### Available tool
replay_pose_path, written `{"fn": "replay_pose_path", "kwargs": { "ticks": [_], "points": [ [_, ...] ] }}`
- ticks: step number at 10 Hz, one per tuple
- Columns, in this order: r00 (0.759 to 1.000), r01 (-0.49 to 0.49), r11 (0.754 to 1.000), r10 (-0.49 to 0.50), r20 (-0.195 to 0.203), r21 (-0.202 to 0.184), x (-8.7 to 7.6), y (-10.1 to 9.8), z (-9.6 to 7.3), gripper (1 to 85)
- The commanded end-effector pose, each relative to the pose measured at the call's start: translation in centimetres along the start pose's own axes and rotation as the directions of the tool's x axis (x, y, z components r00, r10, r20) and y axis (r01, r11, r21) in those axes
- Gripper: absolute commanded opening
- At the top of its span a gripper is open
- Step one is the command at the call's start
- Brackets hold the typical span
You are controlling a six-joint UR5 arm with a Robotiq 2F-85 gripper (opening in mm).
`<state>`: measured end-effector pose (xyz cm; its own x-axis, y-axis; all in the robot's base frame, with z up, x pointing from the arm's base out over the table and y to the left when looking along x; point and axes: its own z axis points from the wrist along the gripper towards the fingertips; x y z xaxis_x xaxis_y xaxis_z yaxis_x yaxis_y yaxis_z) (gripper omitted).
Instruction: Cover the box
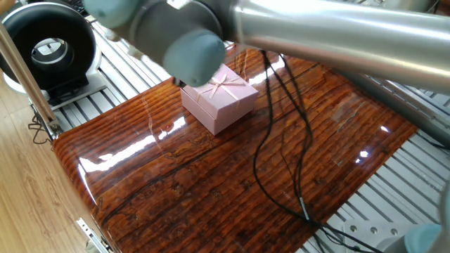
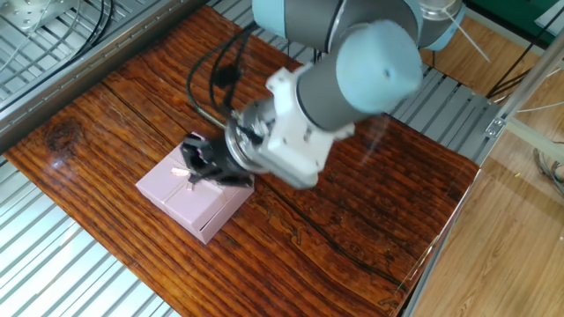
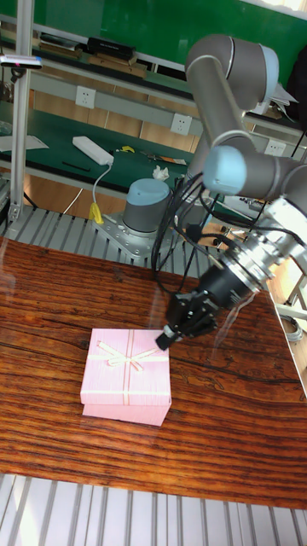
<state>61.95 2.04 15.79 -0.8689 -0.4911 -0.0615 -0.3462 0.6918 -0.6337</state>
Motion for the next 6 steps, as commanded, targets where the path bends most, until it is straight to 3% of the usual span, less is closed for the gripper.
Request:
{"fn": "replay_pose_path", "kwargs": {
  "ticks": [1,3,6],
  "points": [
    [0.992,0.107,0.992,-0.111,0.063,0.061,1.7,-3.2,1.1,1.0],
    [0.991,0.122,0.992,-0.124,0.057,0.038,3.6,-3.6,1.8,1.0],
    [0.989,0.095,0.995,-0.096,0.117,0.013,4.1,-2.7,3.7,1.0]
  ]
}}
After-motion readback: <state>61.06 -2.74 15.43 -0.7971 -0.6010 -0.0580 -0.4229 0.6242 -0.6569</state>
